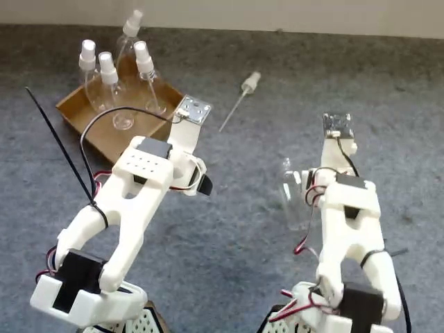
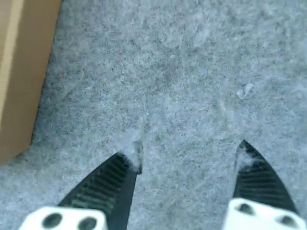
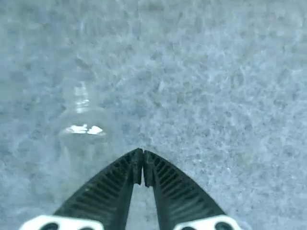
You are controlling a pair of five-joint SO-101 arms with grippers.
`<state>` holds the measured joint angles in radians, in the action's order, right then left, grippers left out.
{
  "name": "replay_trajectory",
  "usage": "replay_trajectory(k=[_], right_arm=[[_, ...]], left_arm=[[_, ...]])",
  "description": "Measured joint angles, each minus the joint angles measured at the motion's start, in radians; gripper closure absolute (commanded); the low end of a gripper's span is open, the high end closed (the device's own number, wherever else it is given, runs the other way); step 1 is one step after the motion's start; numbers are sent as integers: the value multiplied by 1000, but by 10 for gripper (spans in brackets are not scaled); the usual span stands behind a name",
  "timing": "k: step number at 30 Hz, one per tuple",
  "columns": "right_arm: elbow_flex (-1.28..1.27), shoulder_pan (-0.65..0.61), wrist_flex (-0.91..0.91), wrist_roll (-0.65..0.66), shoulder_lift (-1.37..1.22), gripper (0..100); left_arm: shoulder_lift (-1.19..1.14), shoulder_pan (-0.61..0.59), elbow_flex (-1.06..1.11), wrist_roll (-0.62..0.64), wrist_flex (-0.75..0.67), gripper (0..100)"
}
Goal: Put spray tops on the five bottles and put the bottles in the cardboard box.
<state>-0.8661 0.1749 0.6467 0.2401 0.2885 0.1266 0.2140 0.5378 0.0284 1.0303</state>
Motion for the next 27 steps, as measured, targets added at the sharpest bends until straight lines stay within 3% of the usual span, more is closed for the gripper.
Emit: replay_trajectory(k=[6, 12, 19, 23, 27], right_arm=[[11, 18, 92, 84, -44, 994], [11, -89, 252, 117, -44, 994], [11, -203, 255, 117, -44, 994], [20, -204, 252, 117, -44, 994], [38, -212, 132, 117, -51, 994]], left_arm=[[0, 0, 0, 0, 0, 730], [0, 0, 0, 0, 0, 730], [0, 0, 0, 0, 0, 730], [0, 0, 0, 0, 0, 730], [0, 0, 0, 0, 0, 729]])
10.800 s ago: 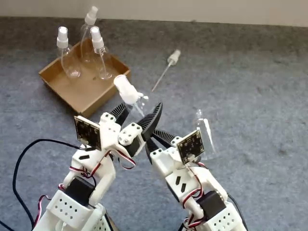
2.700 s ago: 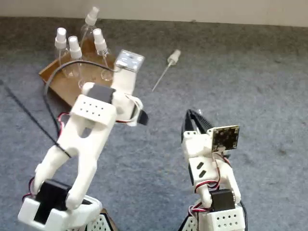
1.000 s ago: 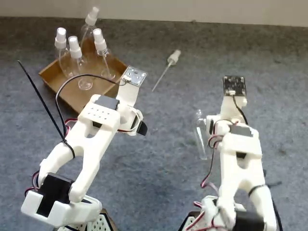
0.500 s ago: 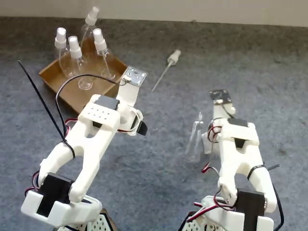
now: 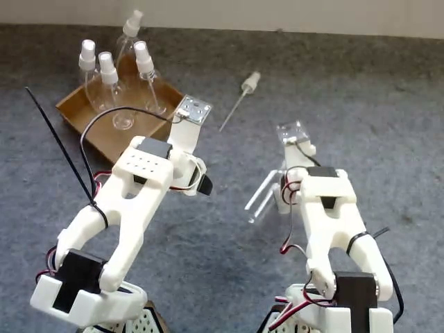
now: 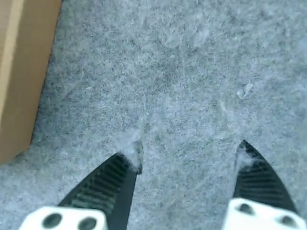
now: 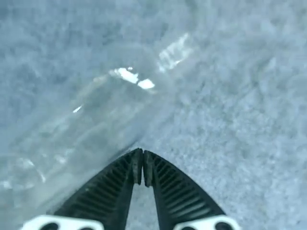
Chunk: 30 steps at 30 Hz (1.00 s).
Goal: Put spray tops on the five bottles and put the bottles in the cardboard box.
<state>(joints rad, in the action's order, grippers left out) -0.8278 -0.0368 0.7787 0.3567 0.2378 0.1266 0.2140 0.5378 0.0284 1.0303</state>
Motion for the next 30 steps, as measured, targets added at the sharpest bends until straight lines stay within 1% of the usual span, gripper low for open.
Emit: replay_trajectory(k=[2, 4, 18, 20, 23, 25, 30], right_arm=[[2, -2, -78, 0, 0, 994], [2, -9, -118, 0, 0, 994], [18, -18, -130, -3, 0, 991], [71, -17, -130, -60, -2, 991], [150, -17, -124, -193, 0, 991], [221, -25, -101, -259, 0, 991], [460, -112, 41, -293, -46, 991]], left_arm=[[0, 0, 0, 0, 0, 729], [0, 0, 0, 0, 0, 729], [0, 0, 0, 0, 0, 726], [0, 0, 0, 0, 0, 726], [0, 0, 0, 0, 0, 726], [0, 0, 0, 0, 0, 726], [0, 0, 0, 0, 0, 726]])
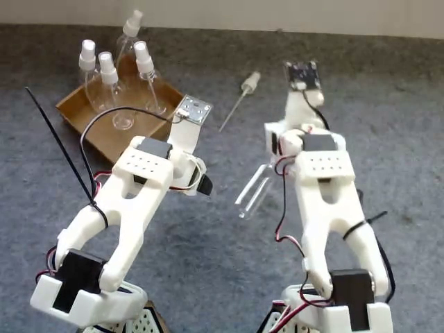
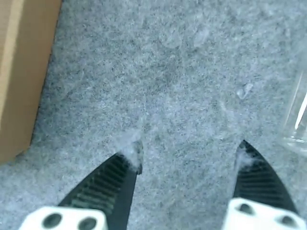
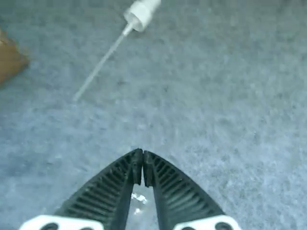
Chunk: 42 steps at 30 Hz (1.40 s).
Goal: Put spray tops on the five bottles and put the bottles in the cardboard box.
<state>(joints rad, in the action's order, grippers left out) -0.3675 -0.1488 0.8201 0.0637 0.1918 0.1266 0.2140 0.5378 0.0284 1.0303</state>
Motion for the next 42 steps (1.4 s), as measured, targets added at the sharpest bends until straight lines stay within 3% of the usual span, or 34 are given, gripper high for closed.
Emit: replay_trajectory(k=[8, 14, 19, 24, 32, 40, 42], right_arm=[[597, -18, 264, -222, -393, 973], [1019, -29, 407, -313, -712, 744], [1300, -29, 456, -344, -936, 697], [1567, -38, 425, -344, -1165, 697], [1892, -84, 152, -351, -1521, 698], [1912, -89, 38, -351, -1590, 706], [1864, -89, 12, -351, -1590, 767]], left_arm=[[0, -17, 0, 0, 0, 726], [0, -14, 0, 0, 0, 726], [0, -14, 0, 0, -17, 726], [0, -14, 31, 0, -64, 726], [0, -18, 77, 0, -140, 726], [0, -18, 77, 0, -146, 726], [0, -18, 77, 0, -146, 726]])
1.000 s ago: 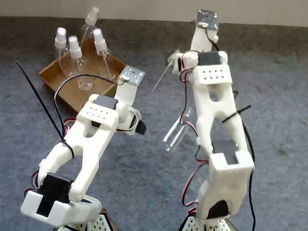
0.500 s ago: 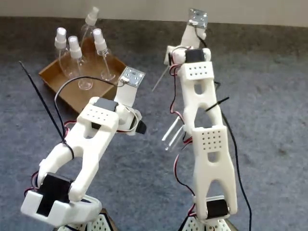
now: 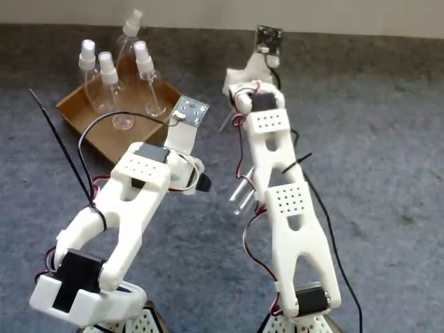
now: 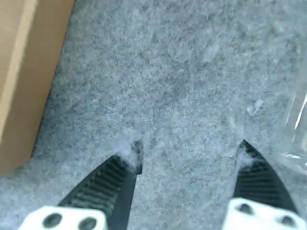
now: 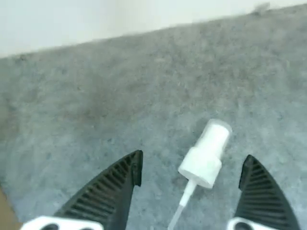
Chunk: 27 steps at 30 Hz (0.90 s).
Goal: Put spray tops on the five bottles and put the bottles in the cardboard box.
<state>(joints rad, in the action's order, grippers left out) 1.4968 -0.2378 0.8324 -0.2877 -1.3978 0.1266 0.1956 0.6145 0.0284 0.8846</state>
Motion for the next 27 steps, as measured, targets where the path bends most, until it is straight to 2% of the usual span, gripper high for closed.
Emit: replay_trajectory(k=[3, 5, 13, 22, 27], right_arm=[[-52, 0, -15, 0, -2, 918], [-64, 3, -15, 0, -2, 976], [-64, 31, -18, 0, -2, 957], [-64, 123, -18, 0, -2, 957], [-63, 153, 55, 0, -2, 953]], left_arm=[[0, 0, 0, 0, 0, 726], [0, 0, 0, 0, 0, 726], [0, 0, 0, 0, 0, 726], [0, 0, 0, 0, 0, 726], [0, 0, 0, 0, 0, 726]])
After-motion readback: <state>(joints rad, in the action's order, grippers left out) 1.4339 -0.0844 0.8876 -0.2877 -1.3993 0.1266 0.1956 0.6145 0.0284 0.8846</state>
